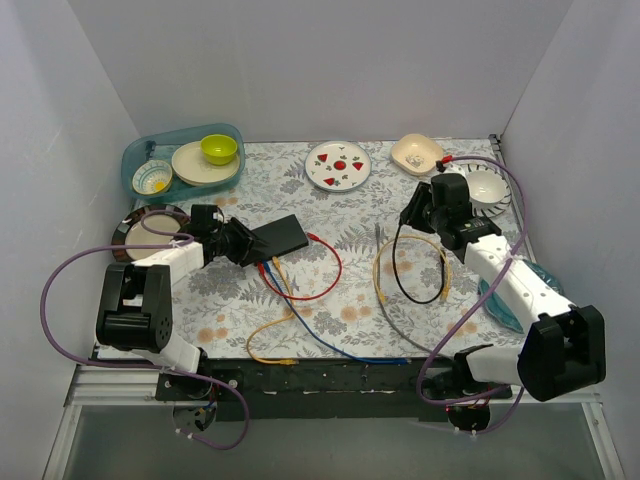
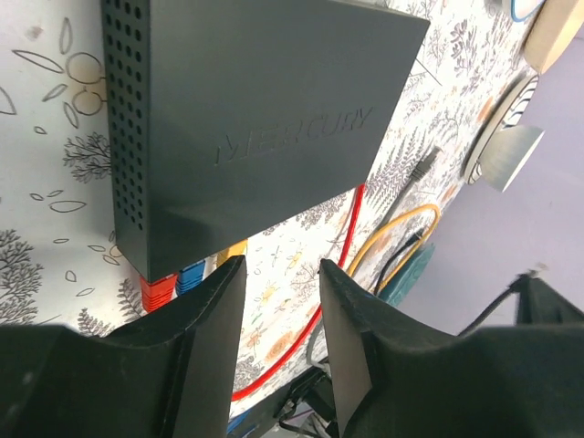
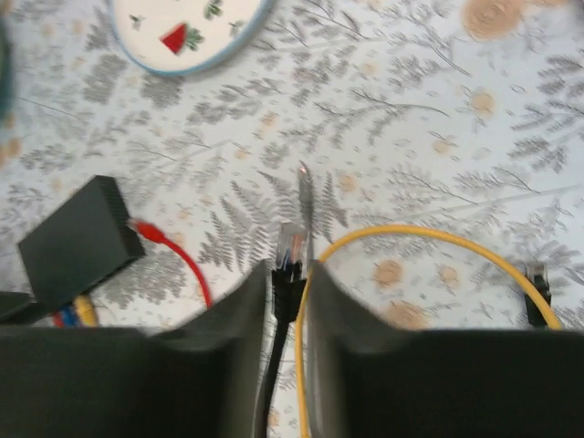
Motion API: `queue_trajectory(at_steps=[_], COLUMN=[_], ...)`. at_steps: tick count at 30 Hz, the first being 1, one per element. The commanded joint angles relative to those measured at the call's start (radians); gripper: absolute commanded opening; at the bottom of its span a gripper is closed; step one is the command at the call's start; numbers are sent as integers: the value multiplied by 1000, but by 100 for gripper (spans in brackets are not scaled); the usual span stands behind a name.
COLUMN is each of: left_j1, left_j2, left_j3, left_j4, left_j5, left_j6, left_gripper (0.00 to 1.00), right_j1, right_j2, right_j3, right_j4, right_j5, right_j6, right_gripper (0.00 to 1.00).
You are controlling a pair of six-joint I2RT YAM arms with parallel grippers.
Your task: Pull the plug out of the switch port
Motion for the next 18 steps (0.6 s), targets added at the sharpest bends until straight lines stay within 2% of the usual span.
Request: queue_trajectory(at_steps=[1,2,4,8,12,18], left_j1=[15,17,24,30,38,43], left_j2=[-50,-53,-58,-41,-1,65], left_j3=[22,31,80,140,177,163], left_j4=[-22,-31,-44,-71,-105,-101], left_j5=[-32,-35,-39,-59,-85,-93], left_j6=[-5,-4,-5,4,21,27], left_gripper=[38,38,39,39,39,38], right_j1=[-22,-16,44,162,233,329], right_j2=[18,21,5,106,293,534], right_j3=[20,17,23,145,192,258], right_j4=[-110,-69,37,80,189,287], right_j5=[-7,-42,-111,-176,-408,-558], right_j6=[-45,-34,-17,-23,24,121], right_gripper=[49,52,64,68,62,52])
